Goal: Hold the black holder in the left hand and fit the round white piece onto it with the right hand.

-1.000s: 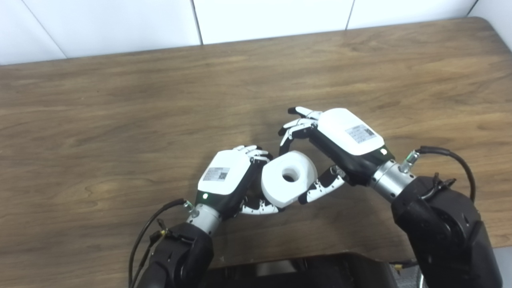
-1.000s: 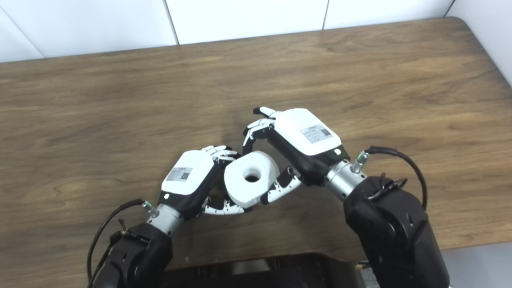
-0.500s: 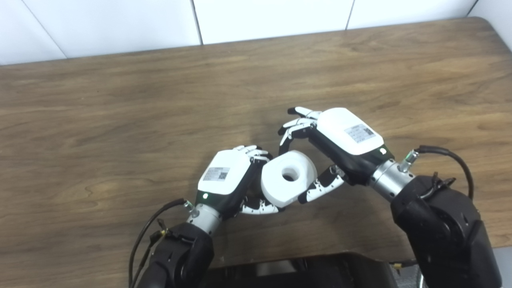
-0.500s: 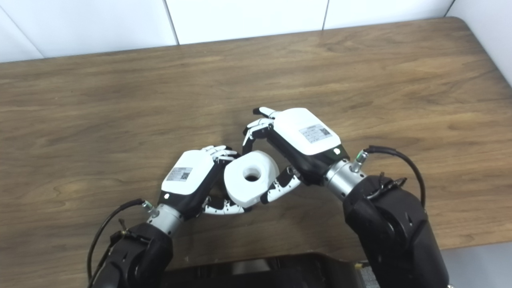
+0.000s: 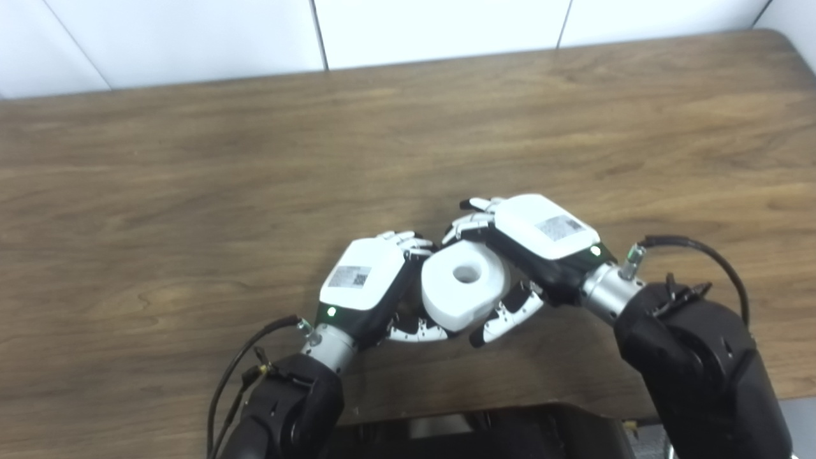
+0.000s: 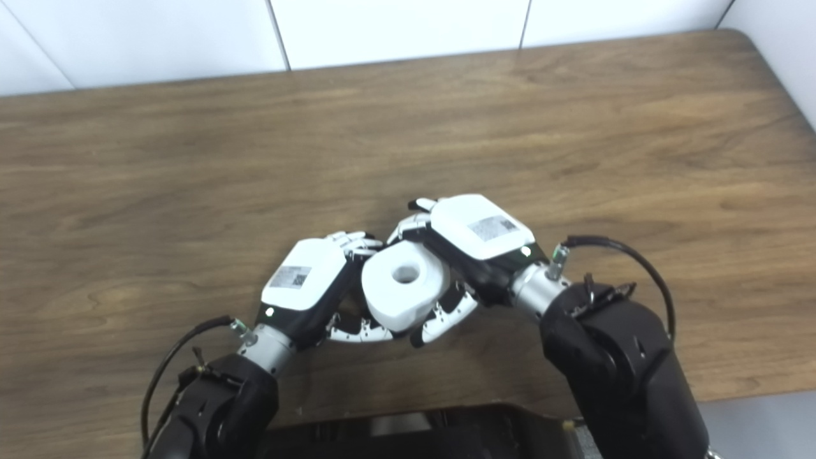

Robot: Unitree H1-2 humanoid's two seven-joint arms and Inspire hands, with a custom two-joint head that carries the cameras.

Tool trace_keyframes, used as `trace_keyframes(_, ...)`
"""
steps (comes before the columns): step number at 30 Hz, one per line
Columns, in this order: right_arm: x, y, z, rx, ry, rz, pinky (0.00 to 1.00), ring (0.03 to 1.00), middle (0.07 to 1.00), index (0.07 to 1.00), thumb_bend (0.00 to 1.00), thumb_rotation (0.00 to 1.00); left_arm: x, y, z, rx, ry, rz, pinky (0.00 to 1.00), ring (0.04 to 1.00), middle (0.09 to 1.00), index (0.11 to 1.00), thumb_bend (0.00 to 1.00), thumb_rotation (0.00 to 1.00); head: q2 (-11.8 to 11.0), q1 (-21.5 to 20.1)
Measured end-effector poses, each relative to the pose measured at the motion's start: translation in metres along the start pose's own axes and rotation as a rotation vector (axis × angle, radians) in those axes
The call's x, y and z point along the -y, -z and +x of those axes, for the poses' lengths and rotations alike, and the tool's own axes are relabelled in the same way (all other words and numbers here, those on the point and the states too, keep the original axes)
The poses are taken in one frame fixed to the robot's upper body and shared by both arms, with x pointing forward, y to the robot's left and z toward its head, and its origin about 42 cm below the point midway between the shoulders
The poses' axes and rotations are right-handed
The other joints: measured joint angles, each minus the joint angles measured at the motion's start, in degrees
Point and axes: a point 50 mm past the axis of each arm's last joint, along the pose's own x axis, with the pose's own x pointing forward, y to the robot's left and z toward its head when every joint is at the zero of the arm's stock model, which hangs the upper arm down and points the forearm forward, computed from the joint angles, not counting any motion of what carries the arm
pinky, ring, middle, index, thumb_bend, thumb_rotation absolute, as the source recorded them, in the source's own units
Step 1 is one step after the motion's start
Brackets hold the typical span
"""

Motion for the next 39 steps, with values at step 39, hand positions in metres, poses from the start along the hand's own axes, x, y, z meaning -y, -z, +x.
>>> trace_keyframes(39,0.038,0.02,-0.007,-0.026,-0.094,0.119,0.95,0.997,0.887,0.785,1.0,0.34,0.007,-0.001,0.014,0.036,-0.019,0.007,0.84,0.855,0.774,0.486,0.52,0.04,-2.64,0.18)
